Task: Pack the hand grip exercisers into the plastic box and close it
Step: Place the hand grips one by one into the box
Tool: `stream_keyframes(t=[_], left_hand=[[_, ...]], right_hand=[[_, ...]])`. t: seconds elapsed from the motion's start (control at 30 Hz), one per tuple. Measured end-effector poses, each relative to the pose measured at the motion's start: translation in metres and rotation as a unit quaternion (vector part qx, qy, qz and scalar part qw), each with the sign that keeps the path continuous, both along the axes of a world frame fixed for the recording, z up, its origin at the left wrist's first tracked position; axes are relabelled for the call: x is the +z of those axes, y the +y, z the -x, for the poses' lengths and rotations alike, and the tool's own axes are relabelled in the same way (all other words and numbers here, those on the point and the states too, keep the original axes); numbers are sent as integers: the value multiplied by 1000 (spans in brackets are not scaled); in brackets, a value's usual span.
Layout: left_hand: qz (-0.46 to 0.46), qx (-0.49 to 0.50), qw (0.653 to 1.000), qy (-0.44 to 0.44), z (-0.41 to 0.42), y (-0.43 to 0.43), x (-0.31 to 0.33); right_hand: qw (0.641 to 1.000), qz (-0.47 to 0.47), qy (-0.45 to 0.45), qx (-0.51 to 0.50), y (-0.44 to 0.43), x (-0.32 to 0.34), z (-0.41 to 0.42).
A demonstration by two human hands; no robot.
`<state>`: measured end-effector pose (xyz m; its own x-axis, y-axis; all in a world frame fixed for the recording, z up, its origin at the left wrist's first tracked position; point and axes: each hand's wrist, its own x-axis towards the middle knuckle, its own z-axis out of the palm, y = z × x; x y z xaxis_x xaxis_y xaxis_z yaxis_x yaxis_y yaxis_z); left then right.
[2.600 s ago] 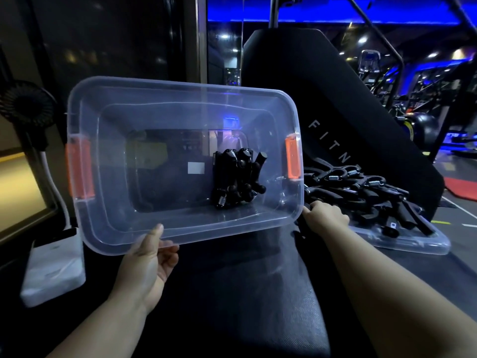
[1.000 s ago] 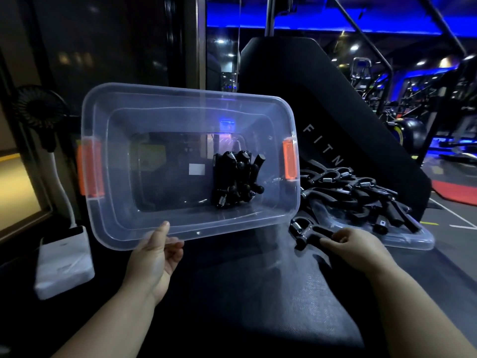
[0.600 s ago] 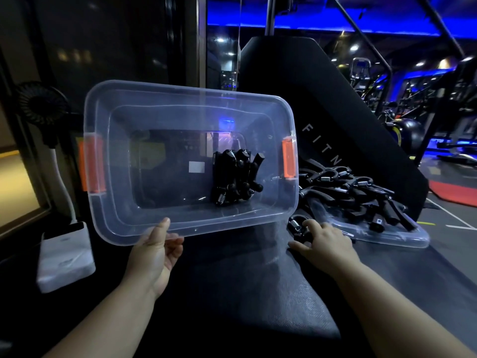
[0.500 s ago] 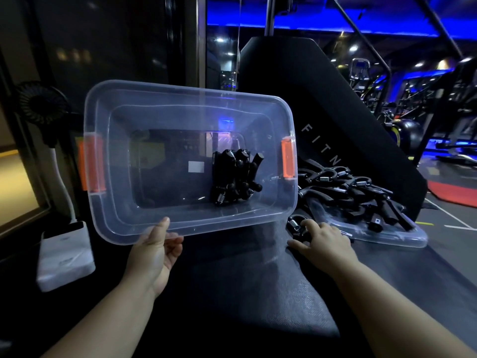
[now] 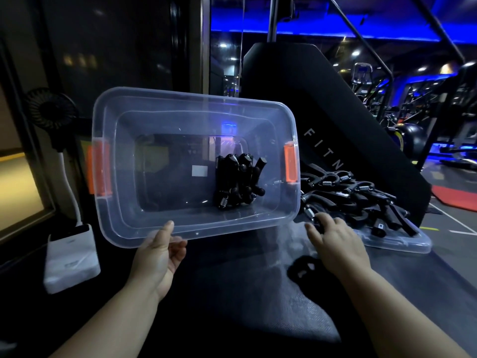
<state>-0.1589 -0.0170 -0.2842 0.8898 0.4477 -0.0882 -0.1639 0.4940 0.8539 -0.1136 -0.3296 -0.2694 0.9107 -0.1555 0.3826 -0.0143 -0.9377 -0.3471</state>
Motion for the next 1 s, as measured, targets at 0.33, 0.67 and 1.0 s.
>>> stream_keyframes(t=[0.33,0.67,1.0], left_hand=[[-4,-6,1000,8,-1,2,-2],[11,-8,1000,7,0,2,0],[40,-17,999,-3,3,5,-1]], right_hand=[[947,-280,-127,96,14,15,17],[837,-495,-139,189,38,46,16],[819,-514,-92,237,123,89,-27]])
